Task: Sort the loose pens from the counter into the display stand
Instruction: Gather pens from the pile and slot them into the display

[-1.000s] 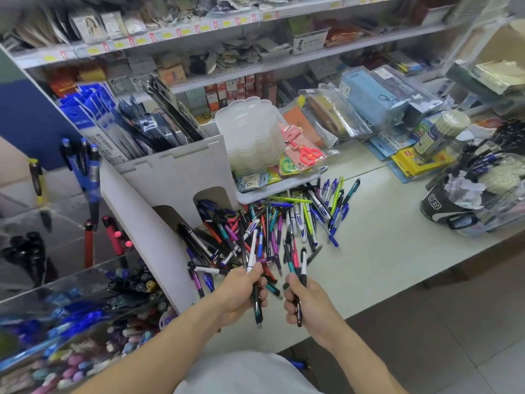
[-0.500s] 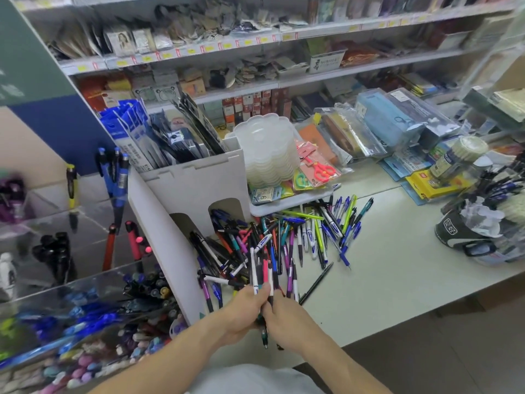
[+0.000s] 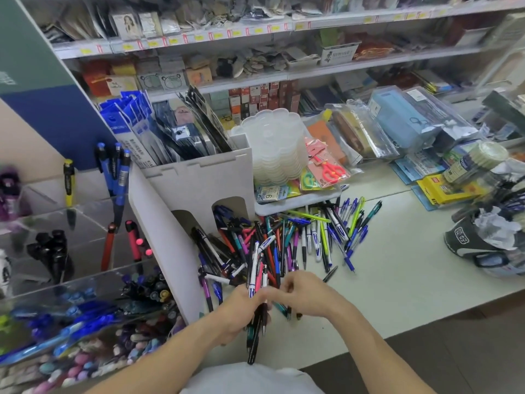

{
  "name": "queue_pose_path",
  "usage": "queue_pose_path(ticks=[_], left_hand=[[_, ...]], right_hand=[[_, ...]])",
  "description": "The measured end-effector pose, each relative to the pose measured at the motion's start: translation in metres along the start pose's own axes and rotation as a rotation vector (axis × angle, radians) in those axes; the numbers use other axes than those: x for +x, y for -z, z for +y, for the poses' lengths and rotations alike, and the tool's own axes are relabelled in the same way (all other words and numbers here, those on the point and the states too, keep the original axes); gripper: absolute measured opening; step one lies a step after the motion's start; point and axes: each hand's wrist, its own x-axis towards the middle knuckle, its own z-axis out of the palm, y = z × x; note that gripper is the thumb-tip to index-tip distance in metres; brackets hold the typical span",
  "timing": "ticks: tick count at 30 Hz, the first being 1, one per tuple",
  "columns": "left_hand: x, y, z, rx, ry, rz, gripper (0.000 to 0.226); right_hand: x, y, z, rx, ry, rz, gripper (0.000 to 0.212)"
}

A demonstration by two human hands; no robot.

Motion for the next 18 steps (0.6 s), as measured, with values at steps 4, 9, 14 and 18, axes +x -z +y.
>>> queue_pose_path(ticks=[4,9,14,18], left_hand=[[-0.006,-0.004,-0.001,-0.032,0.015,-0.145,0.016],[-0.011,-0.01,-0.005,-0.024,0.05,-0.234,0.007],[-0.017,-0.012,-0.005,-0.1,0.136,-0.284,0.013],[-0.022,-0.019,-0.01,0.01,0.149,-0.287,0.015]], right_hand=[[0.004,-0.001,0.006,0.457,0.076,0.157,0.07],[0.015,-0.031,0.004,0.663,0.259,0.266,0.033],[0.006,-0.048,0.004,0.772,0.201,0.306,0.016],[-0.007,-0.056,0.012,0.929,0.145,0.254,0.03]])
